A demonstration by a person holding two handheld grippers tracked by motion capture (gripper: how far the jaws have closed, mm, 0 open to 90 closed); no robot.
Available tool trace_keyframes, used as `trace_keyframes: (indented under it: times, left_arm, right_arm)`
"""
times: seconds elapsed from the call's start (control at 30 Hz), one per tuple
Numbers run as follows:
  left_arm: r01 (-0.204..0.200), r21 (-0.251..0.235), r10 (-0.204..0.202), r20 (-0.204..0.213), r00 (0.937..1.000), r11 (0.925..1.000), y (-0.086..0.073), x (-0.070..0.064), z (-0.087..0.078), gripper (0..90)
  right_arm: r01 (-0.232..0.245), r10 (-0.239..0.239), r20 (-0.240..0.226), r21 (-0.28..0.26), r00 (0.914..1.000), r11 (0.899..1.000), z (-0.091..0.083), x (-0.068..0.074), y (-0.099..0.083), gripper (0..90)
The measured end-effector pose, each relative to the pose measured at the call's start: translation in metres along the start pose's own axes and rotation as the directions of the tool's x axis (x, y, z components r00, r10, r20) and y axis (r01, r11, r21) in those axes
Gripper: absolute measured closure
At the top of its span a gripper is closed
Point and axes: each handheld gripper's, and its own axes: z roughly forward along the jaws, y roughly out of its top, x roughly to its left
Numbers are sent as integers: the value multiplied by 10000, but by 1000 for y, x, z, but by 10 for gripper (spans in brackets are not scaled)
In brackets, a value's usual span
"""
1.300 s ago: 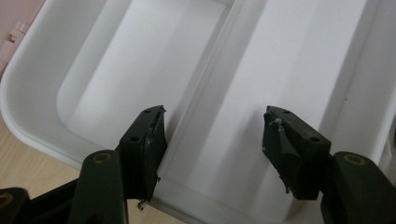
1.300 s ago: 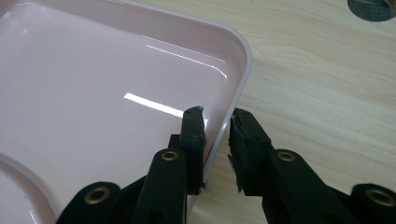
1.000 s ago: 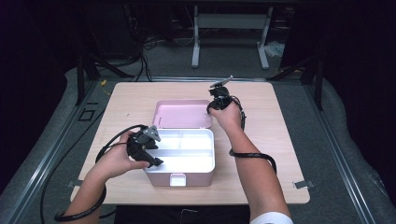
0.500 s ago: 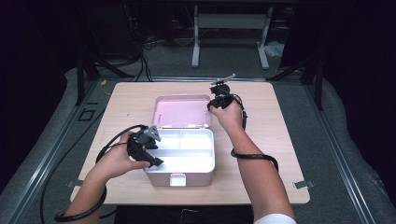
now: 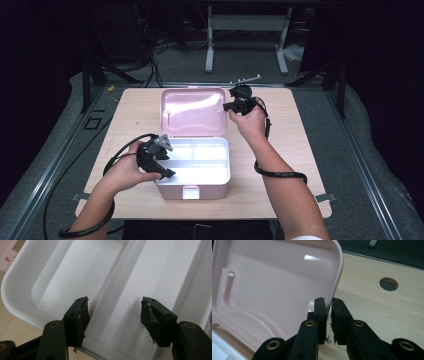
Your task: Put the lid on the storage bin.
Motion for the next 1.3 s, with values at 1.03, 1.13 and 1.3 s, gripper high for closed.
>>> trace_keyframes:
  times: [1.03,1.13,1.3]
  left_arm:
    - [2153,-2488,-2169,212,9760,9443,-9,72,-53,374]
    - [2212,-2566,-2300,-44,9732,9409,-6,83,-55,373]
    - [2434,-2945,-2639,-314,9640,9241,2,102,-59,318]
  right_arm:
    - [803,-841,-344,-1008,9959,9917,-38,10,-11,849]
    - [801,-839,-353,-988,9958,9919,-37,10,-10,849]
    - [880,-921,-387,-984,9950,9913,-36,12,-9,849]
